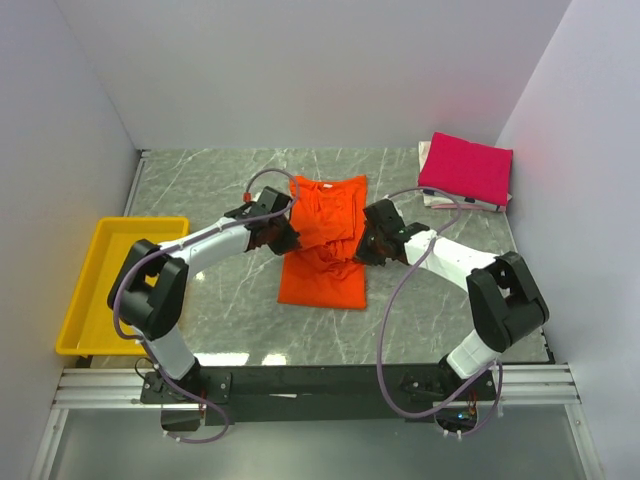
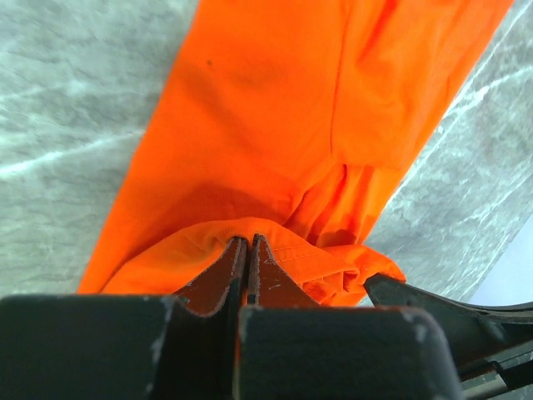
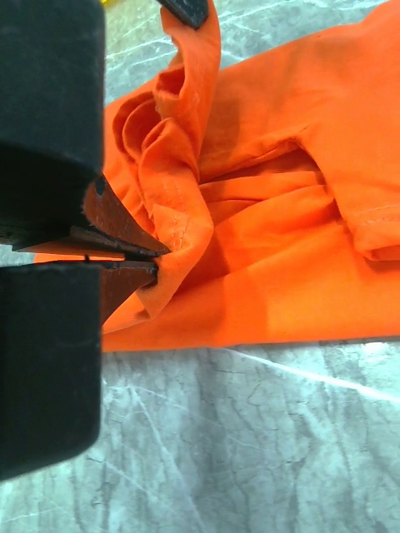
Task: Fold and stack the t-shirts
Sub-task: Fold the tshirt
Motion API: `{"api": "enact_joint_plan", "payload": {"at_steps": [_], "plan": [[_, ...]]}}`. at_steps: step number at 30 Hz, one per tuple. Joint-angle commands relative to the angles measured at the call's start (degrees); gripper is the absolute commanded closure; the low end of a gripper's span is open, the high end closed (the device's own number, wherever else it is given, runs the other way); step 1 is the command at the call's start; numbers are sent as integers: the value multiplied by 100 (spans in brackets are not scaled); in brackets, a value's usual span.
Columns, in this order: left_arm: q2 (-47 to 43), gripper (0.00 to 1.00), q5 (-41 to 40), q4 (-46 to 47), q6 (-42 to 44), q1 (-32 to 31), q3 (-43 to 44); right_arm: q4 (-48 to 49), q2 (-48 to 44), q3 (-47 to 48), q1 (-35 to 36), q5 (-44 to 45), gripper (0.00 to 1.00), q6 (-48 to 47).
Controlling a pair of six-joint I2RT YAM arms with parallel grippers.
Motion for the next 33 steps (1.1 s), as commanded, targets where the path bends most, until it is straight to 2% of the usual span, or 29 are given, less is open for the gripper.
{"api": "enact_joint_plan", "payload": {"at_steps": [1,25,28,29,31,32,33], "plan": [[-9,99,71,76,107,109,64,303,113,147,-97,-219,100,-149],[175,99,290,216,221,452,38,795,201,41,-502,-843,99,-140],[176,99,395,425,273,470,-15,874,183,15,-546,-948,86,-149],[167,99,500,514,300,496,-50,901,166,-3,-563,-975,77,-166],[167,99,641,673,432,540,-77,918,104,-20,-581,-975,70,-175],[193,96,738,726,484,592,-42,927,69,-55,-598,-966,62,-166],[211,86,808,752,607,619,37,936,34,-73,-625,-957,57,-166]]}}
